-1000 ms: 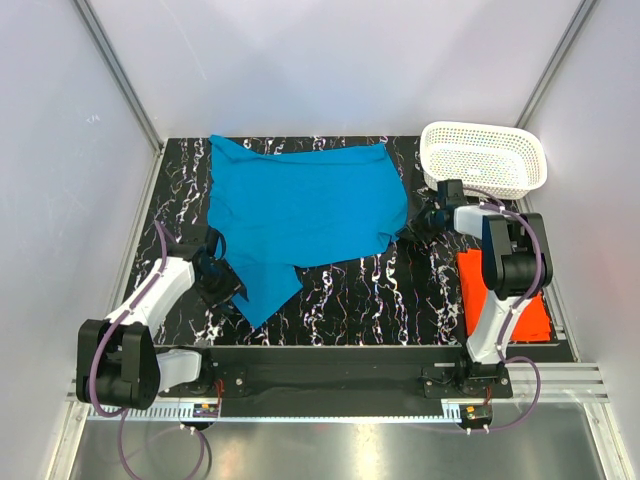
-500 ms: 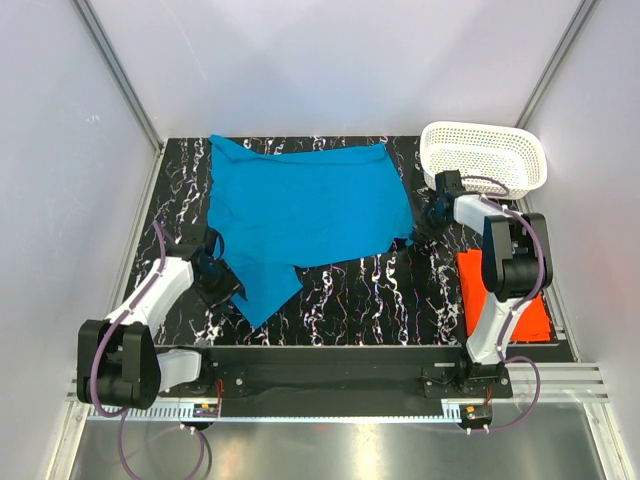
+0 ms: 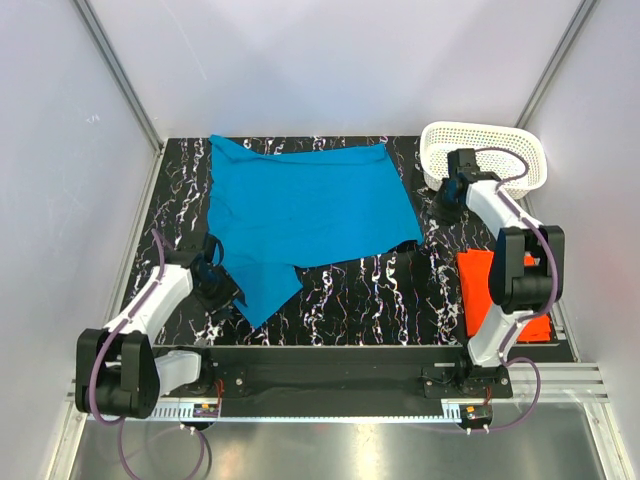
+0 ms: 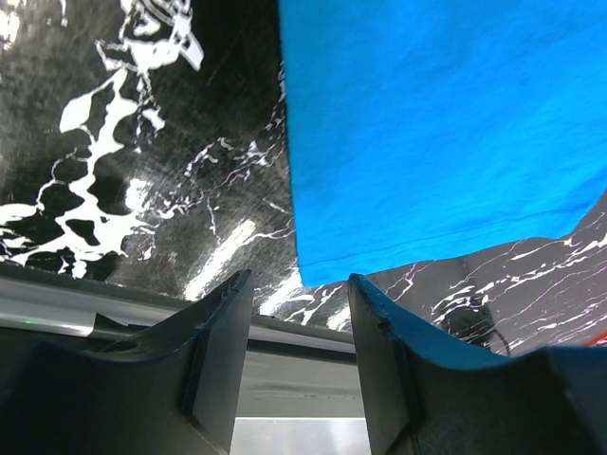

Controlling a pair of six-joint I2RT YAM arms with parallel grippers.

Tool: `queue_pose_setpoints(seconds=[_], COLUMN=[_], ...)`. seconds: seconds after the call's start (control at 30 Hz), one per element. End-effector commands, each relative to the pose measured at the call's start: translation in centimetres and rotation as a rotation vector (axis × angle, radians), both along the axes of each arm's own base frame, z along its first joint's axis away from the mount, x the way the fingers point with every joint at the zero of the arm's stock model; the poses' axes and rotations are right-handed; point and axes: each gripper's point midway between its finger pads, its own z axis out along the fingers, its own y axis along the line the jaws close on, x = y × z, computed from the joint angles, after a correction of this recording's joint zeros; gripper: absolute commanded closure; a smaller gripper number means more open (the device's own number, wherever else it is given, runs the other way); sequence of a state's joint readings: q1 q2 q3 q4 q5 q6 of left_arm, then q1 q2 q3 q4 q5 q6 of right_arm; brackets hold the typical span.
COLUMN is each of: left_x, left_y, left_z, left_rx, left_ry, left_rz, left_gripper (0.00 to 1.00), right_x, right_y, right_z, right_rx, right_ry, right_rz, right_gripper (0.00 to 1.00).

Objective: Fold and stack the t-shirts
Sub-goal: Flatten the tshirt out

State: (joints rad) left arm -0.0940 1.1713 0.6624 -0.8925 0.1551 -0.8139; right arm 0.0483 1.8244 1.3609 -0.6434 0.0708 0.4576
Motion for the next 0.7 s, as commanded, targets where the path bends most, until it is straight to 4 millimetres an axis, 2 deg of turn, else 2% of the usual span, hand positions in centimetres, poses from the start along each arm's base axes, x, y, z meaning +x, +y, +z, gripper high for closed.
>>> queue_pose_setpoints(seconds=[0.0, 0.03, 0.07, 0.13, 0.23, 0.43, 0.67], left_x=[0.0, 0.0, 0.1, 0.3, 0.4, 0.2, 0.8], left_y=[-0.5, -0.7, -0.9, -1.0, -1.2, -1.3, -1.1], left_z=[0.2, 0.3, 0.3, 0.6, 0.9, 1.2, 1.7], left_rx=[-0.039, -0.045, -0.059, -0.068, -0.078, -0.087, -0.078], left_ry=[-0.021, -0.024, -0.026, -0.035, -0.054, -0.072, -0.096], left_rz=[0.020, 0.022, 0.023, 0.022, 0.023, 0.022, 0.016], left_gripper=[0.51, 0.51, 0.51, 0.51, 0.51, 0.51, 0.51], right_x=[0.5, 0.0, 0.7, 1.3, 1.6, 0.6, -1.1], right_y=[3.5, 4.3, 5.2, 6.0, 6.4, 6.3, 8.9], right_z=[3.3, 2.2, 2.0, 1.4, 0.5, -2.8, -5.6], right_rx=[0.215, 0.274, 0.331, 0.386, 0.410, 0.402, 0.438], right_ry=[-0.097, -0.075, -0.091, -0.113, -0.101, -0.019, 0.078], right_rz=[0.004, -0.029, -0.017, -0.024, -0.023, -0.040, 0.007], right_gripper=[0.64, 0.67, 0.70, 0.85, 0.98, 1.00, 0.99])
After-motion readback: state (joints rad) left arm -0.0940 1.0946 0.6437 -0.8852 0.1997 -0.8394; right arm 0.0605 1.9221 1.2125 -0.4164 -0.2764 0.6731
